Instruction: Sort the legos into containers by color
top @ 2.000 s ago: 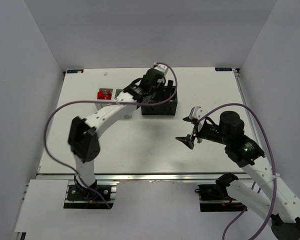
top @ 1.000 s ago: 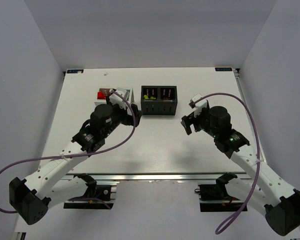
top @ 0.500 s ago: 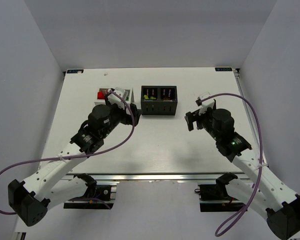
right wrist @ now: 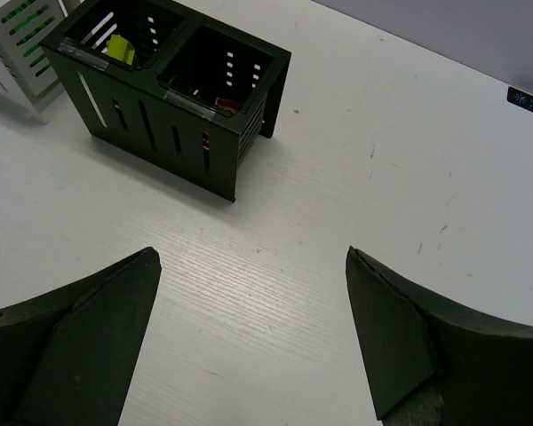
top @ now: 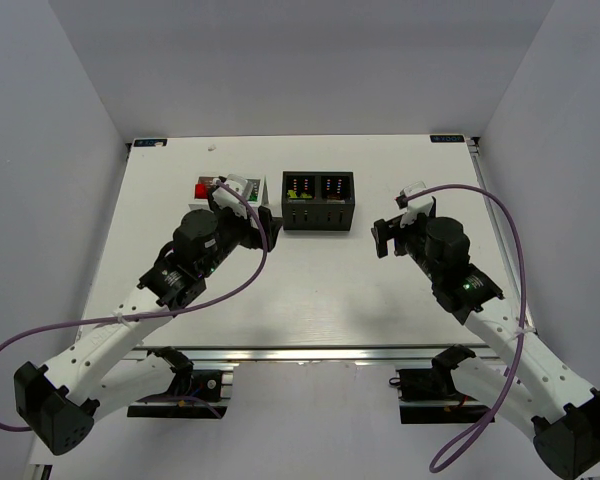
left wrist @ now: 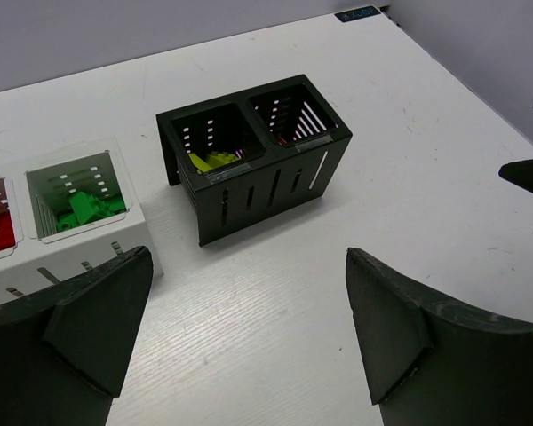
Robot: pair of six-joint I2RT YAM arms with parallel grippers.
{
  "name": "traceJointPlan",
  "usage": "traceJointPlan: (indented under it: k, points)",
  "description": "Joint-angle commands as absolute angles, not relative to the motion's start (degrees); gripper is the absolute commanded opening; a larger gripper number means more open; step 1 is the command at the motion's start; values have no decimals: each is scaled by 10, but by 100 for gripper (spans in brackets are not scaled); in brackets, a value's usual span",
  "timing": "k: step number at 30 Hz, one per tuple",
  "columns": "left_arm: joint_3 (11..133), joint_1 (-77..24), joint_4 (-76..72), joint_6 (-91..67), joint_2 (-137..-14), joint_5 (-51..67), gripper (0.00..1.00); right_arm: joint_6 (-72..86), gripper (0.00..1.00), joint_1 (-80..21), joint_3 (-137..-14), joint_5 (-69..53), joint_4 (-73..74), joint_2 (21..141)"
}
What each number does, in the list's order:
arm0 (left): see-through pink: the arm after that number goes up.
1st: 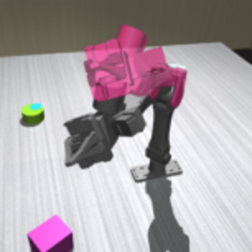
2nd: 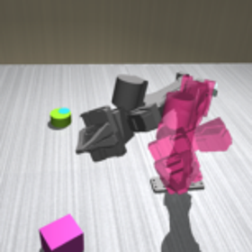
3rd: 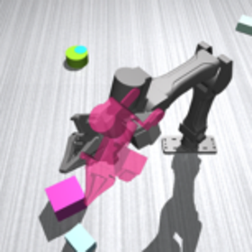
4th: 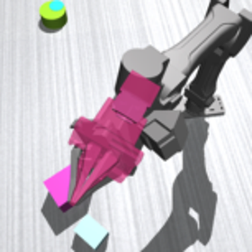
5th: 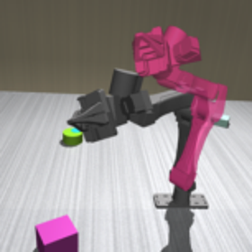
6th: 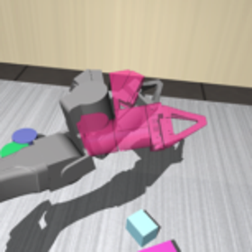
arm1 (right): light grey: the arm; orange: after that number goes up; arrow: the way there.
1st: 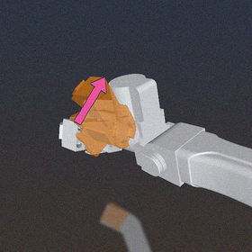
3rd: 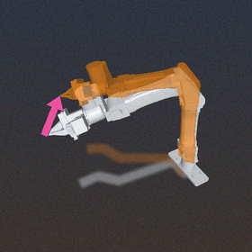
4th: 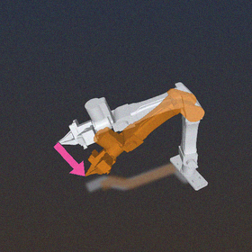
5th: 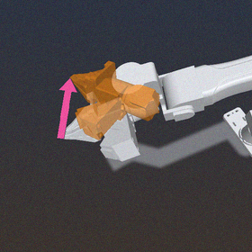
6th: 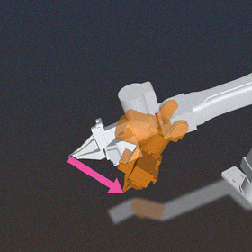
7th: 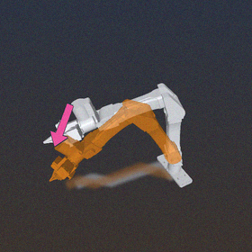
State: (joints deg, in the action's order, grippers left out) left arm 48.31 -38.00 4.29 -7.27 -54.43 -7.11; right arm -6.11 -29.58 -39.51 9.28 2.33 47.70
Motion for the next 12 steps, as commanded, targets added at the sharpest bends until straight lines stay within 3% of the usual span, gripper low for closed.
traceJointPlan:
  k: [1,12]
  points:
    - [478,-378,37,-67,-538,-74,98,-57,89,-293,-403,97,-11,468]
    - [477,-377,37,-66,-537,-74,98,-84,90,-293,-389,67,-18,468]
